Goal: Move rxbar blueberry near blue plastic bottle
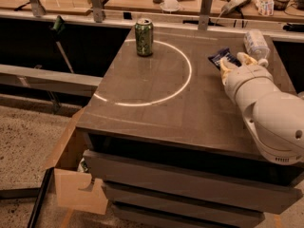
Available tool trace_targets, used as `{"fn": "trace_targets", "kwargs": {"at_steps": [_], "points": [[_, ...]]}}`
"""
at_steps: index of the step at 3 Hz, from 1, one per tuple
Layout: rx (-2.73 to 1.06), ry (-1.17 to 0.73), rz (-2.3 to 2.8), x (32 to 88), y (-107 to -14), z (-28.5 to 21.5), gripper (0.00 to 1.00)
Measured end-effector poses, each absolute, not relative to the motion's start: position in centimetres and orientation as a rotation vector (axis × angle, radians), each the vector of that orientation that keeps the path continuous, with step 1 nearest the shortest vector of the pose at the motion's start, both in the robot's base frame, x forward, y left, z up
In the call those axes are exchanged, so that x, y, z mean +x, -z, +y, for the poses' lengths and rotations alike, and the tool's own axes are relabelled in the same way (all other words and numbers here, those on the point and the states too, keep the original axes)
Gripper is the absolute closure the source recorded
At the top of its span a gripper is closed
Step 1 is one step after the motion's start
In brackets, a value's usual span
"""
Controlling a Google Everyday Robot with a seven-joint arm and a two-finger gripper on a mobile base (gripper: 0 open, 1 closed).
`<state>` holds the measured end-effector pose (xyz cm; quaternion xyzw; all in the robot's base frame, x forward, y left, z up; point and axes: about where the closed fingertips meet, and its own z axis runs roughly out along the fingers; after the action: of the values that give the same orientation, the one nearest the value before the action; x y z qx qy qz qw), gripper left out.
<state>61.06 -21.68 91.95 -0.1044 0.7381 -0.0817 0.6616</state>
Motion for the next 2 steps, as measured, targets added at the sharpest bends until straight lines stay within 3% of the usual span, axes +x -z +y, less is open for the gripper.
{"fn": "trace_targets", "kwargs": {"at_steps": [2], "points": [[-0.064, 0.392, 1.667, 61.0, -91.5, -28.0, 1.0]]}}
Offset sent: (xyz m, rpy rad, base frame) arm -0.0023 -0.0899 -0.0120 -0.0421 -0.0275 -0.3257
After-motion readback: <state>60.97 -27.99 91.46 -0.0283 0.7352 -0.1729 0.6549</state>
